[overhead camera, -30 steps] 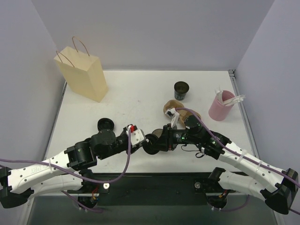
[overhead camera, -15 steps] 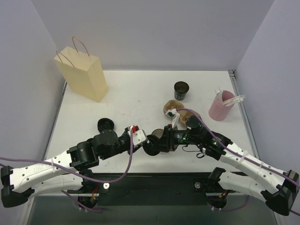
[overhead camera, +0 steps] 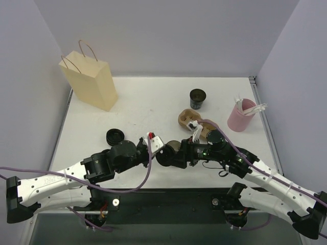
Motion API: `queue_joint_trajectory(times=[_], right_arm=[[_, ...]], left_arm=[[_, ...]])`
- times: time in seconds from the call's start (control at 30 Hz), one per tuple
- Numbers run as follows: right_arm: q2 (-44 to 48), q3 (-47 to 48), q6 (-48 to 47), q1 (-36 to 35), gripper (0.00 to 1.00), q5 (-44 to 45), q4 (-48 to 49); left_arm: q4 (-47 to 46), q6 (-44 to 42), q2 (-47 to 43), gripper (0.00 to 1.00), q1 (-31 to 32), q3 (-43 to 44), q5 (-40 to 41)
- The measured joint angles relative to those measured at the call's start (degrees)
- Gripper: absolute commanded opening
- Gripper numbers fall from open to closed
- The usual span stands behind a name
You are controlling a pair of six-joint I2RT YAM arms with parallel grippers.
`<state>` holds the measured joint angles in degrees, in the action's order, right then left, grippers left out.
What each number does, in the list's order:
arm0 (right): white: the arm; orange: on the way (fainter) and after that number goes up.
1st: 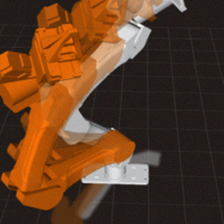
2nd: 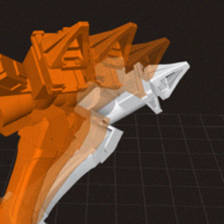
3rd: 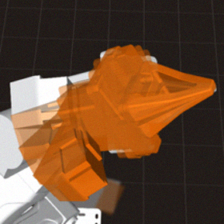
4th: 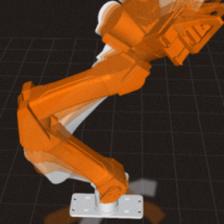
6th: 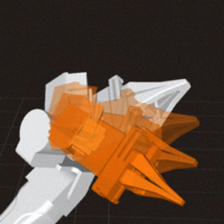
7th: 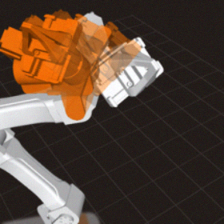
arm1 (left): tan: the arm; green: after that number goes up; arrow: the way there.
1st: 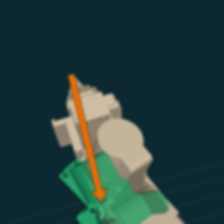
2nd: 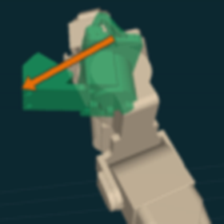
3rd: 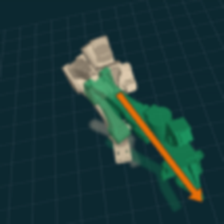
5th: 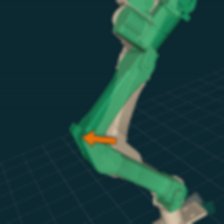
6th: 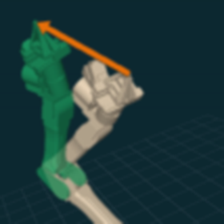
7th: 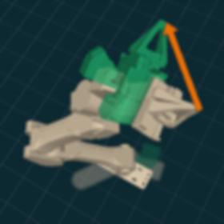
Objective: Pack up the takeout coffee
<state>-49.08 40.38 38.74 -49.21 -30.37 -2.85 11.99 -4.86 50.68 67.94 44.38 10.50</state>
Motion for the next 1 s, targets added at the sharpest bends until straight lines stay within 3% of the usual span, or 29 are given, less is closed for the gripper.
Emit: queue_joint_trajectory(times=[0.1,0.37,0.7,1.0], right_arm=[[4.85,0.02,-0.37,0.02,0.87,6.1,-4.24],[13.6,2.6,-0.59,0.04,0.88,26.69,-19.15],[14.95,3.96,-0.33,0.04,0.88,38.16,-29.44],[16.9,3.87,-0.13,0.04,0.88,41.92,-31.67]], left_arm=[[1.11,4.0,1.77,0.0,-0.09,0.55,5.31],[10.03,15.69,20.2,0.0,-0.35,15.82,16.37],[26.21,29.64,38.77,0.0,-3.63,37.03,16.55],[34.25,37.51,41.4,0.0,-7.02,37.83,12.2]])
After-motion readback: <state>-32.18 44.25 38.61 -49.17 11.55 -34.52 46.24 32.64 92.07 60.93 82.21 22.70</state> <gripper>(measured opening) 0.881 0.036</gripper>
